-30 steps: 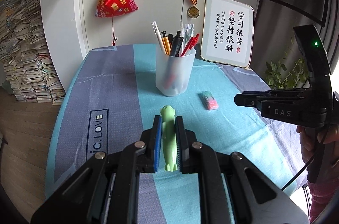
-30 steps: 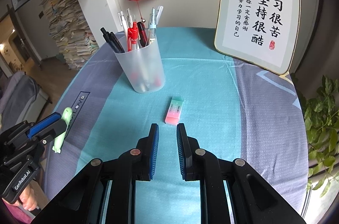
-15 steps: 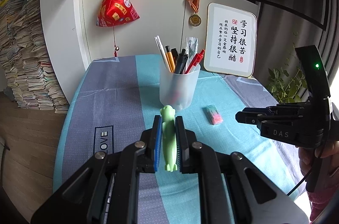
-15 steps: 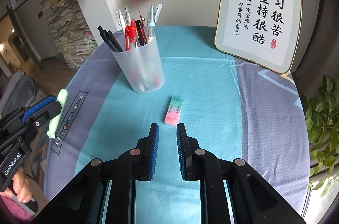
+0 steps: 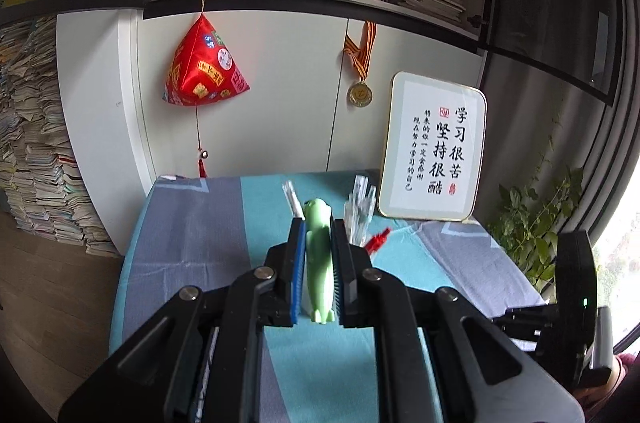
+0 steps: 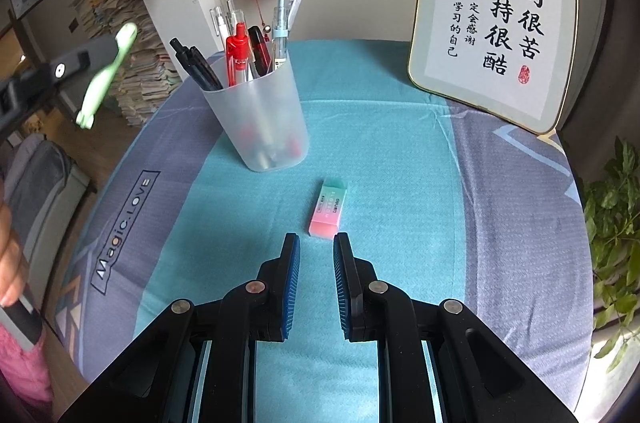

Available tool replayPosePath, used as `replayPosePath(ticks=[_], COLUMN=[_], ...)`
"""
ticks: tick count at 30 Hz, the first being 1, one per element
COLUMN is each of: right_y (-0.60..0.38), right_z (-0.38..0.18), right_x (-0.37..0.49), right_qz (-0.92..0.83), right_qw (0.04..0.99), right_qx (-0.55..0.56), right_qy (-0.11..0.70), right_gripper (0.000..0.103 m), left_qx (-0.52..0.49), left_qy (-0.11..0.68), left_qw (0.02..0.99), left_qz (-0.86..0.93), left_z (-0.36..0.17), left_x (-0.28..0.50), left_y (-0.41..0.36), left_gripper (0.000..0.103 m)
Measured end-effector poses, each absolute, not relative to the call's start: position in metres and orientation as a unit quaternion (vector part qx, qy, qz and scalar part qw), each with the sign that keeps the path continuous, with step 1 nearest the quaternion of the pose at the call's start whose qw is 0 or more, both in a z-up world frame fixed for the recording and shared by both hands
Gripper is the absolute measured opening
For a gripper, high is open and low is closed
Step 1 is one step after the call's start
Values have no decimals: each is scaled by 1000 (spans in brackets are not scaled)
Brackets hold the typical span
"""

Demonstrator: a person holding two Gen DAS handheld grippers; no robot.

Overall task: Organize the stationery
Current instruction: 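Carry the green highlighter into the cup with the left tool while the right tool grasps the pink-green eraser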

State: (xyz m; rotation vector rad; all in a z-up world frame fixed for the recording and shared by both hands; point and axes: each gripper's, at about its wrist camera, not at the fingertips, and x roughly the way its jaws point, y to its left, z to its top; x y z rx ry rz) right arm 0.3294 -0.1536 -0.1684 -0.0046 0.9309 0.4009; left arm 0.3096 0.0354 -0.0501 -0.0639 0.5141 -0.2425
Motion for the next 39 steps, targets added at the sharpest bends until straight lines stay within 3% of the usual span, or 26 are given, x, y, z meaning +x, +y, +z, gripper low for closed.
replayPosePath(ticks=[9,13,20,22,39], right_y=[-145,-140,-123,-121,-142], right_z=[-173,-176,-192,-198,-91], right_x=[338,343,361,366,341], right_qz=[201,193,169,161,197], right_qw=[869,871,865,863,917], right_qx=[-8,-2,-20,-26,23], right_qy=[453,452,472,479,346], right_gripper=[17,44,43,22,20], left_qx=[-75,-81,-87,-92,-102], left_qy=[256,255,260,262,281], left_qw=[957,956,953,952,944], left_qz=[-116,-119,-127,-130,-142], left_z=[-48,-51,-57,-58,-71], left_x=[353,358,364,365,368], left_y=[35,31,32,34,34], left_gripper=[11,11,11,11,11])
